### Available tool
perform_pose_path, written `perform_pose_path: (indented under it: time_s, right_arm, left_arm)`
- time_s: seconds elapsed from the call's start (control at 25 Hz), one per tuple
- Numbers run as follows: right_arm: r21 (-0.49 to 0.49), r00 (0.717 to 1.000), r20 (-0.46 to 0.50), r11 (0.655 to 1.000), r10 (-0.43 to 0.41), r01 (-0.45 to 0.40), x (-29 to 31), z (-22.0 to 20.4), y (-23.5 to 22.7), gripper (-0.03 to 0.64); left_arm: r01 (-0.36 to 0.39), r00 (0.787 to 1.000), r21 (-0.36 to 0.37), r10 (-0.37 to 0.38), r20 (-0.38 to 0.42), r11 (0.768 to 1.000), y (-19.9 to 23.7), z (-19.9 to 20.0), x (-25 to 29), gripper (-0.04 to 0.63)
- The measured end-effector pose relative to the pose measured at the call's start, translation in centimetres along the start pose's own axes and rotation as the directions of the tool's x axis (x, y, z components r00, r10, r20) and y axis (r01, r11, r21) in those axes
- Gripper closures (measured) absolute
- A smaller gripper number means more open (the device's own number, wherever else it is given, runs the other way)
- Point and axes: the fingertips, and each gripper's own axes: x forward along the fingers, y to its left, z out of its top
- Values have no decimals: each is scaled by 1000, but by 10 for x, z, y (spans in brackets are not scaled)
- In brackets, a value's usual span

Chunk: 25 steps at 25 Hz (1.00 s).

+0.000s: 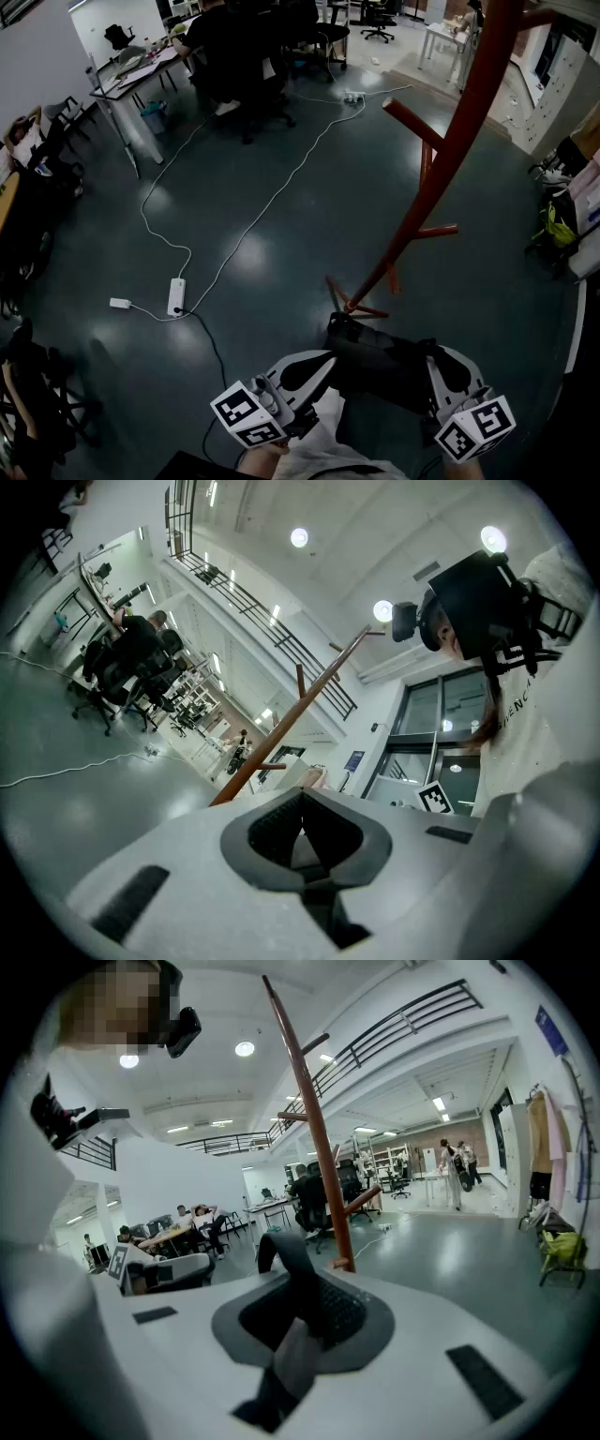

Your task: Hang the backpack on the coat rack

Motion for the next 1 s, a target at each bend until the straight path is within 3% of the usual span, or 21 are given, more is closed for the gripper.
perform_pose_path:
  time_s: [0.24, 0.64, 1.0]
  right_arm:
    - [19, 1000, 17, 1000, 16, -16, 69, 14, -31, 571]
    - [-28, 996, -68, 997, 63, -65, 126, 21, -51, 571]
    - [-78, 983, -179, 995, 44, -59, 161, -10, -70, 571]
  left_arm:
    - [28, 999, 49, -27, -26, 998, 46, 20, 45, 588]
    - [-5, 999, -7, 5, -41, 1000, 82, 8, 65, 588]
    - [-20, 999, -32, 19, -37, 999, 104, -6, 67, 588]
